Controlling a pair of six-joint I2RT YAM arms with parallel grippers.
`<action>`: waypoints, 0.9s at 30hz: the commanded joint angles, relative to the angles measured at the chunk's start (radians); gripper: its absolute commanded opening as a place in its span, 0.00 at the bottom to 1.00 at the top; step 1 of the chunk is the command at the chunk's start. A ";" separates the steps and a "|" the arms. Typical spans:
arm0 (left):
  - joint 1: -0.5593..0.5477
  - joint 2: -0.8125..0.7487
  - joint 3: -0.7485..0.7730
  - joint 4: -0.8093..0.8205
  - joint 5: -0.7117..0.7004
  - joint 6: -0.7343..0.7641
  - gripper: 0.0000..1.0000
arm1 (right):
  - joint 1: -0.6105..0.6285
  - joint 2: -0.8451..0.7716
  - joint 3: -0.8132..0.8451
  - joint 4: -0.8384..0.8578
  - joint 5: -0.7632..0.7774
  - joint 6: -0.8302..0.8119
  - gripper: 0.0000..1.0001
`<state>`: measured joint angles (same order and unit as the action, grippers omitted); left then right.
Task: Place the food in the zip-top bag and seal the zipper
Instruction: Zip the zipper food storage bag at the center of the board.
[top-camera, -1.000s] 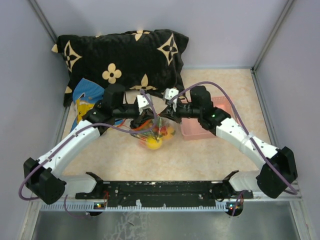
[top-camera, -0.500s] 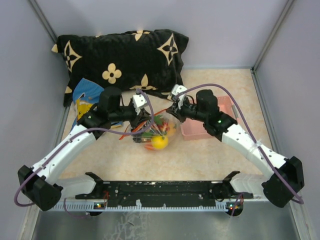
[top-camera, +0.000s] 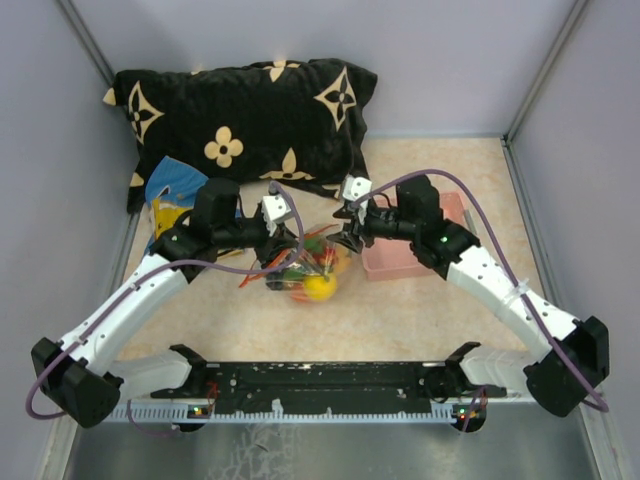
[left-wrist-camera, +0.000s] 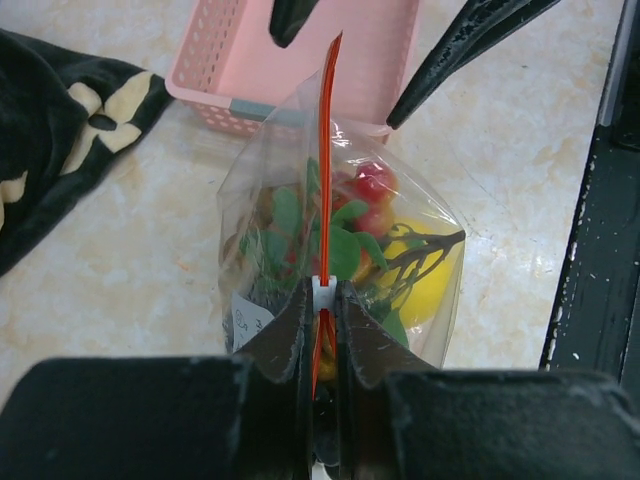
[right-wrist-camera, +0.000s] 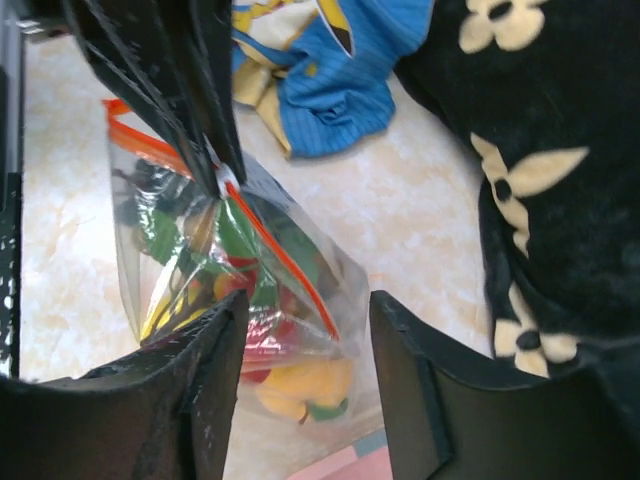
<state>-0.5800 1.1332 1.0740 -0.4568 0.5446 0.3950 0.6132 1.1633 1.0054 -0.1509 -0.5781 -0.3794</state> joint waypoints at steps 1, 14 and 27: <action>0.000 0.009 0.016 0.021 0.083 0.035 0.00 | 0.011 0.038 0.124 -0.043 -0.160 -0.134 0.54; -0.008 0.028 0.036 0.039 0.100 0.038 0.00 | 0.055 0.198 0.286 -0.295 -0.291 -0.303 0.52; -0.019 0.018 0.029 0.034 0.118 0.031 0.01 | 0.066 0.208 0.240 -0.207 -0.092 -0.249 0.11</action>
<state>-0.5934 1.1599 1.0748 -0.4465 0.6338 0.4202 0.6697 1.3830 1.2381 -0.4473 -0.7654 -0.6590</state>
